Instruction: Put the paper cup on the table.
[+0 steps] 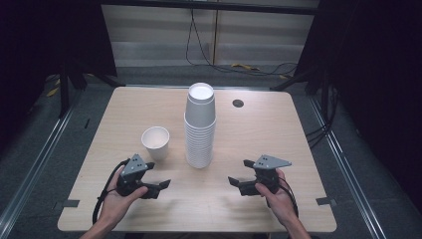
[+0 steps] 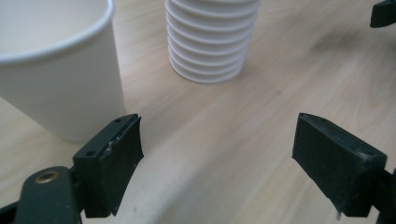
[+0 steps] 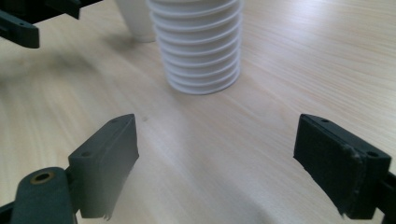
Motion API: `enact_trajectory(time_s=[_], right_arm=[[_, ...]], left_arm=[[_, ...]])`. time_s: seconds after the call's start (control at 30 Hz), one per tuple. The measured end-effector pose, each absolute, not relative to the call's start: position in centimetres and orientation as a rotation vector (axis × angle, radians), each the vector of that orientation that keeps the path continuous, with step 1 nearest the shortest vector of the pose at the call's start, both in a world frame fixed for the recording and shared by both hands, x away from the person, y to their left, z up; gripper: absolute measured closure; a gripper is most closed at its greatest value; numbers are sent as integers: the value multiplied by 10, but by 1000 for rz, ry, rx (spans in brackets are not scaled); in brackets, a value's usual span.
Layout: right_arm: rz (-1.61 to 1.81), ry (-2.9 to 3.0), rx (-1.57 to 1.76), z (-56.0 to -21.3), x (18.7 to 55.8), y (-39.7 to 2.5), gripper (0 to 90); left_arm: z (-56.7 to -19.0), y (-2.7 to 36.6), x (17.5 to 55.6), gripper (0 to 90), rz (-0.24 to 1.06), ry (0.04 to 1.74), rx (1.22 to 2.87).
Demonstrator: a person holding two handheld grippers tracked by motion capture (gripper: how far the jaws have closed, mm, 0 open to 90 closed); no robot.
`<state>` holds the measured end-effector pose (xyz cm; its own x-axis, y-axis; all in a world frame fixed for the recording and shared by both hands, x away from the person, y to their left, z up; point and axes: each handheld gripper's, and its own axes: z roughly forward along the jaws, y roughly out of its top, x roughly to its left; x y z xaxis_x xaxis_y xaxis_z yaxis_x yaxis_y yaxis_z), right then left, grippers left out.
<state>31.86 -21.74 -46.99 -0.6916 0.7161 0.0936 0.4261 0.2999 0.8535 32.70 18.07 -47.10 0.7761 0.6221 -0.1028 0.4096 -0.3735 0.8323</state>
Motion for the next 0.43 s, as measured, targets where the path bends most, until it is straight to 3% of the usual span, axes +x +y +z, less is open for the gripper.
enact_trajectory(time_s=[0.2, 0.43], right_arm=[[1373, 2282, 1003, -470, 317, -220, 137], [1349, 2285, 1008, -473, 317, -222, 137]], left_arm=[[-483, 181, 320, 157, 325, 754, 1951], [-488, 187, 326, 157, 271, 799, 1932]])
